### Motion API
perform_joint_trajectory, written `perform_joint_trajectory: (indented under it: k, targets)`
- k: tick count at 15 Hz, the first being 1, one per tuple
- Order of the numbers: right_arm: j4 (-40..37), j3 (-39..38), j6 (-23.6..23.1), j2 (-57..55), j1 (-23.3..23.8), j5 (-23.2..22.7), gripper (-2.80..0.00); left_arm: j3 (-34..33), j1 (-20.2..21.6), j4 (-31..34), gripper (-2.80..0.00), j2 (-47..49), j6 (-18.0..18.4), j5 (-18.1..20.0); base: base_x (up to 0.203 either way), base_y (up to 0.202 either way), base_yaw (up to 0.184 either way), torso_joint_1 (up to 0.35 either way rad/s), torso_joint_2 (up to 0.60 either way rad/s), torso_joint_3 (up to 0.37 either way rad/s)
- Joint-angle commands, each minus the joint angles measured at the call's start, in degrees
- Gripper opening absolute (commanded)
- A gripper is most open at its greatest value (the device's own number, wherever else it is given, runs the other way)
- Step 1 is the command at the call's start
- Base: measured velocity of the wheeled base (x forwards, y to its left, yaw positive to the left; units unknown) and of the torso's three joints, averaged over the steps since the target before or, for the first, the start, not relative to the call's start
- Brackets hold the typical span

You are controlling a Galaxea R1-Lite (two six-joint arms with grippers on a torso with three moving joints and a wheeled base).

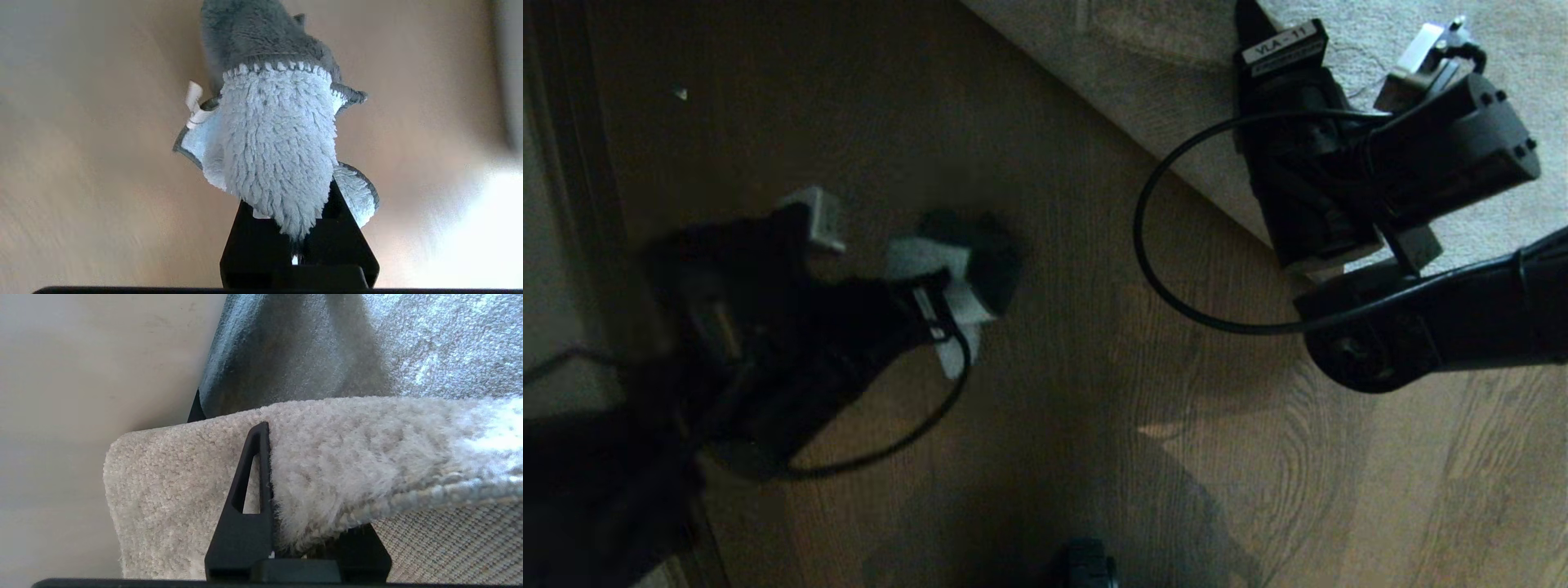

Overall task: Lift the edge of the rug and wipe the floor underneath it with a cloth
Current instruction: Wipe the floor under the carpet with a rag

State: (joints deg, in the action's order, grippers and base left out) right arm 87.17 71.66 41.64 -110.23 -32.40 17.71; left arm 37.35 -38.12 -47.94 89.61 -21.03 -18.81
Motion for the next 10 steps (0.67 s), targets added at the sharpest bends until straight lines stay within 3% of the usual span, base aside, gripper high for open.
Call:
perform_joint_trajectory:
  k: [1,4,10]
  targets:
    - [2.8,0.0,0.3,-0.1,0.0,0.1,-2.8,-8.0,-8.4,-0.2,-2.8,-4.5,-0.1,0.8,0.0,0.0,0.0,0.0,0.0,0.0]
    - [2.8,0.0,0.3,-0.2,0.1,0.0,-2.8,-8.1,-10.1,-0.5,-2.8,-0.5,-0.1,4.1,0.0,0.0,0.0,0.0,0.0,0.0]
    - [2.8,0.2,0.3,-1.2,0.2,0.0,-2.8,-1.5,-12.5,-0.5,-2.8,8.4,-0.1,4.5,0.0,0.0,0.0,0.0,0.0,0.0]
